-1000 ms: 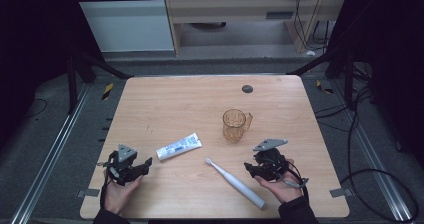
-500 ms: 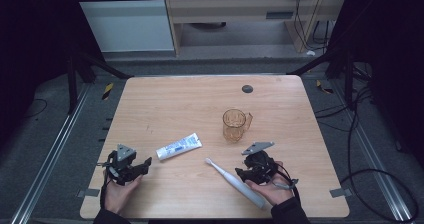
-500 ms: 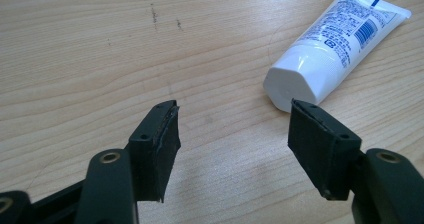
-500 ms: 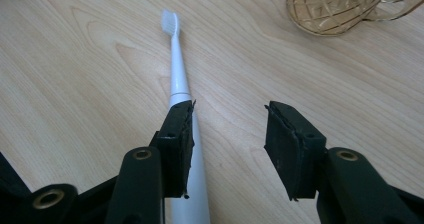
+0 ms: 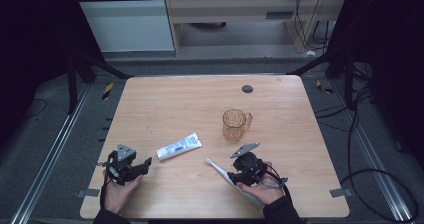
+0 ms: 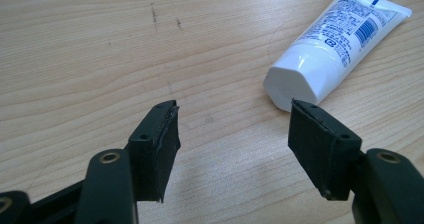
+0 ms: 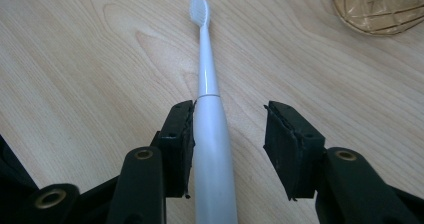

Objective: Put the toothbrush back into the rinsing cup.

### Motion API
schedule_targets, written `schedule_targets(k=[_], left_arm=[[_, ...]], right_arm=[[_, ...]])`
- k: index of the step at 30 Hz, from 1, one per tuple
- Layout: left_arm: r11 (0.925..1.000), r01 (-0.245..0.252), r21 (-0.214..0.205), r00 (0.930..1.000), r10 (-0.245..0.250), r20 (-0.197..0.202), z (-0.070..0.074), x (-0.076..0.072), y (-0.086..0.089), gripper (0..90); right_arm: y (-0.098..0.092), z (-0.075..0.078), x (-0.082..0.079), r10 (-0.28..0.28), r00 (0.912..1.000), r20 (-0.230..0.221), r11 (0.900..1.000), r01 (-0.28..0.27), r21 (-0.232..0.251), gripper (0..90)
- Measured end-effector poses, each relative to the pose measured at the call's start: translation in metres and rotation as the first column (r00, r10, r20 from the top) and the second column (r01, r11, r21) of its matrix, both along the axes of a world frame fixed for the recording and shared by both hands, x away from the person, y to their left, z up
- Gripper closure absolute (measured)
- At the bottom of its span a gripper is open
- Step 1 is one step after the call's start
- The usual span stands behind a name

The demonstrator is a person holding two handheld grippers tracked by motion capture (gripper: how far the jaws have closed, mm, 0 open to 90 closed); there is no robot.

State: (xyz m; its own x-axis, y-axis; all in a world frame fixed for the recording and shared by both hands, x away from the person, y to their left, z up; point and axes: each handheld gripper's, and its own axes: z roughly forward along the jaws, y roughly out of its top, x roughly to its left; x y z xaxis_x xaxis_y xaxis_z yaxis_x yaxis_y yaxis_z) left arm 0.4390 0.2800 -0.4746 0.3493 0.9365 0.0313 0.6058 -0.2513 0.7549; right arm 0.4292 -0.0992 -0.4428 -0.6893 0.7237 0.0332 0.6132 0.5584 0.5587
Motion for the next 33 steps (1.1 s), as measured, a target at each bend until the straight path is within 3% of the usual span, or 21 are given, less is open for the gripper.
schedule_targets(k=[13,33], left_arm=[[1.0000,0.002,0.001,1.0000,-0.002,-0.005,0.000,0.000,0.000,36.1],[1.0000,0.004,0.003,0.9999,-0.004,-0.015,-0.001,0.001,0.000,36.1]], right_arm=[[0.014,-0.010,0.005,0.028,0.9983,-0.052,0.9986,-0.030,-0.043,55.4],[0.021,-0.025,0.010,0.036,0.9920,-0.121,0.9925,-0.049,-0.112,58.4]])
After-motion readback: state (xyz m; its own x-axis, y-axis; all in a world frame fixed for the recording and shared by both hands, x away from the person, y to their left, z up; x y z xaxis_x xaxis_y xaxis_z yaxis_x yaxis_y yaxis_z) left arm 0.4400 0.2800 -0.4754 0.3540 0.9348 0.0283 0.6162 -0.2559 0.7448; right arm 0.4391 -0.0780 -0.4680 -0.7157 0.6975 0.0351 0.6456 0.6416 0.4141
